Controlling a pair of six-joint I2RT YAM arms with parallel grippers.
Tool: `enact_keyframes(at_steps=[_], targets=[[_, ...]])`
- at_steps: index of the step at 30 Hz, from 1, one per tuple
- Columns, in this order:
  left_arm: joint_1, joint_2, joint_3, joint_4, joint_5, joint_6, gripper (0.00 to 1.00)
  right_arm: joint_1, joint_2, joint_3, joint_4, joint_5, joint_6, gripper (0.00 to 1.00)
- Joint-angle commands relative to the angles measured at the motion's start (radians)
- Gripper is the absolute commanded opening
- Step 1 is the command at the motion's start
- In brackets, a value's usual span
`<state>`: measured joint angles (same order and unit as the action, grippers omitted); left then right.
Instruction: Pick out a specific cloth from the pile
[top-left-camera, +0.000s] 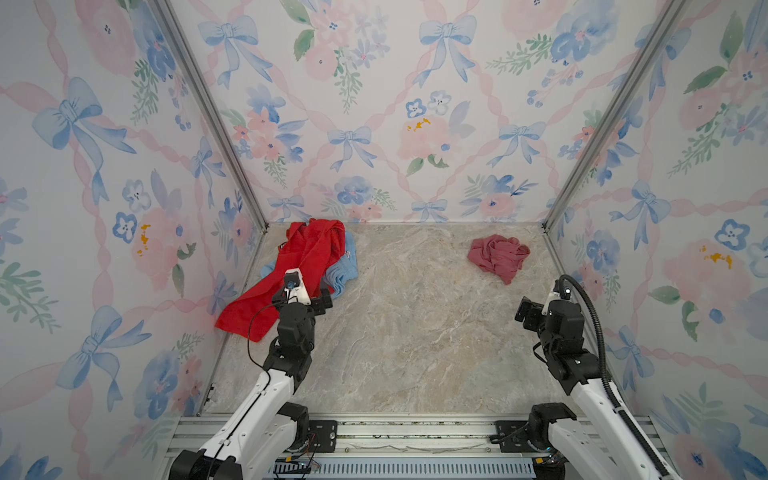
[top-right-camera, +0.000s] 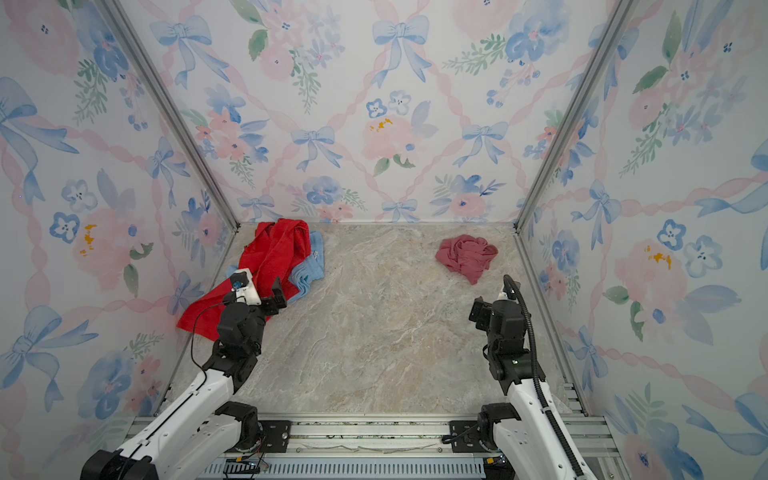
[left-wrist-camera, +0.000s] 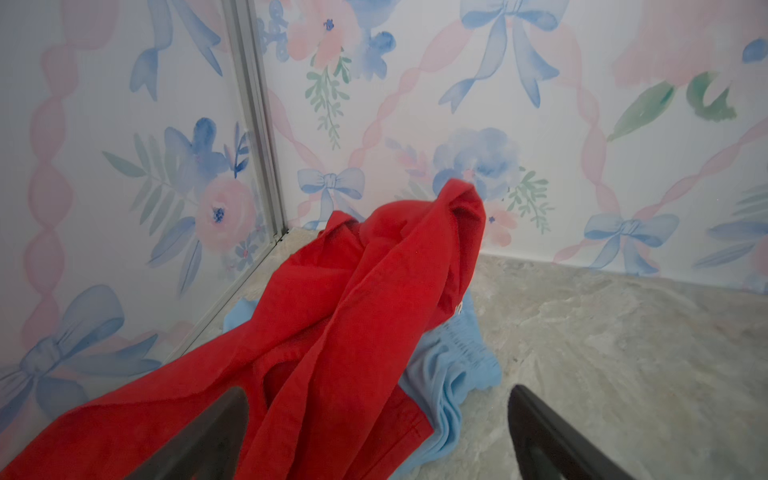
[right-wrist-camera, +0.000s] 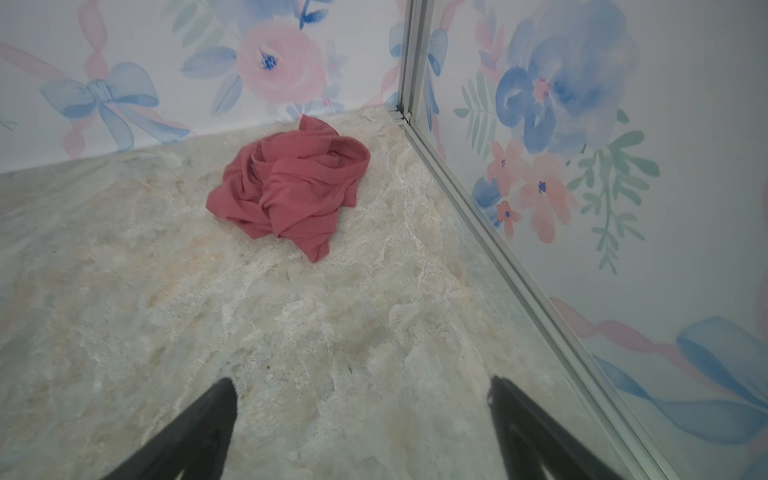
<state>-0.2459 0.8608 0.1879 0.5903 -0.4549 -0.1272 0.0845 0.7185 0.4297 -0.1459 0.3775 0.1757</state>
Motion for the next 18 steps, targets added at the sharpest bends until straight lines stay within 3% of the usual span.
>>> enact_keyframes(at_steps=[1,6,10,12,14,17,18], targets=[[-0.029,0.076,-0.119,0.325,-0.188,0.1,0.98,-0.013,0.008,-0.082,0.098,0.018,-0.026,0.97],[0.007,0.39,-0.11,0.594,-0.122,0.147,0.98,-0.013,0.088,-0.147,0.219,-0.035,-0.066,0.97],[0.034,0.591,-0.039,0.707,0.036,0.203,0.98,-0.009,0.121,-0.184,0.363,-0.084,-0.099,0.97],[0.057,0.706,-0.046,0.882,0.042,0.215,0.98,-0.013,0.122,-0.211,0.457,-0.097,-0.1,0.97],[0.104,0.645,-0.077,0.805,0.094,0.131,0.98,-0.021,0.132,-0.23,0.521,-0.112,-0.103,0.97],[0.117,0.771,-0.102,1.03,0.118,0.155,0.98,-0.024,0.189,-0.242,0.635,-0.115,-0.111,0.97],[0.099,0.747,-0.1,0.982,0.112,0.165,0.98,-0.023,0.223,-0.245,0.679,-0.123,-0.112,0.97]])
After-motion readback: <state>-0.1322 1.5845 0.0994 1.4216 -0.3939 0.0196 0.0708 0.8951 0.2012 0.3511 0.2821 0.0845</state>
